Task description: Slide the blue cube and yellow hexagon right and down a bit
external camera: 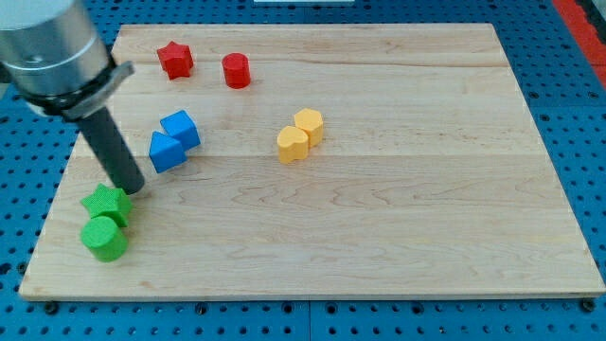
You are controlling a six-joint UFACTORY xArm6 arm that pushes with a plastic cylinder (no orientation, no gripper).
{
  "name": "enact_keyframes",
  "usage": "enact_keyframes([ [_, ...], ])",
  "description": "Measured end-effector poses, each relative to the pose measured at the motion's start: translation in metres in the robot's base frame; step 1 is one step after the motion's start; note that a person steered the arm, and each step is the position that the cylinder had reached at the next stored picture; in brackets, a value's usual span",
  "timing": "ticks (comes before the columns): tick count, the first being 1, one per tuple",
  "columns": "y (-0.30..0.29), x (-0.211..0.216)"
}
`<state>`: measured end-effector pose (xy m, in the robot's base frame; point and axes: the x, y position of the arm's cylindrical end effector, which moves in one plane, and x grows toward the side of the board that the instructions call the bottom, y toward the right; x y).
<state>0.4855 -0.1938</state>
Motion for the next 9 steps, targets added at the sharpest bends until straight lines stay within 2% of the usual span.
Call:
enact_keyframes([
  [1, 0.000, -0.039],
  [3, 0.072, -0.075],
  [4, 0.070, -0.100],
  [5, 0.069, -0.090],
  [6, 0.033, -0.082],
  [7, 0.023, -0.138],
  [8, 0.072, -0.151],
  [9, 0.200, -0.146],
])
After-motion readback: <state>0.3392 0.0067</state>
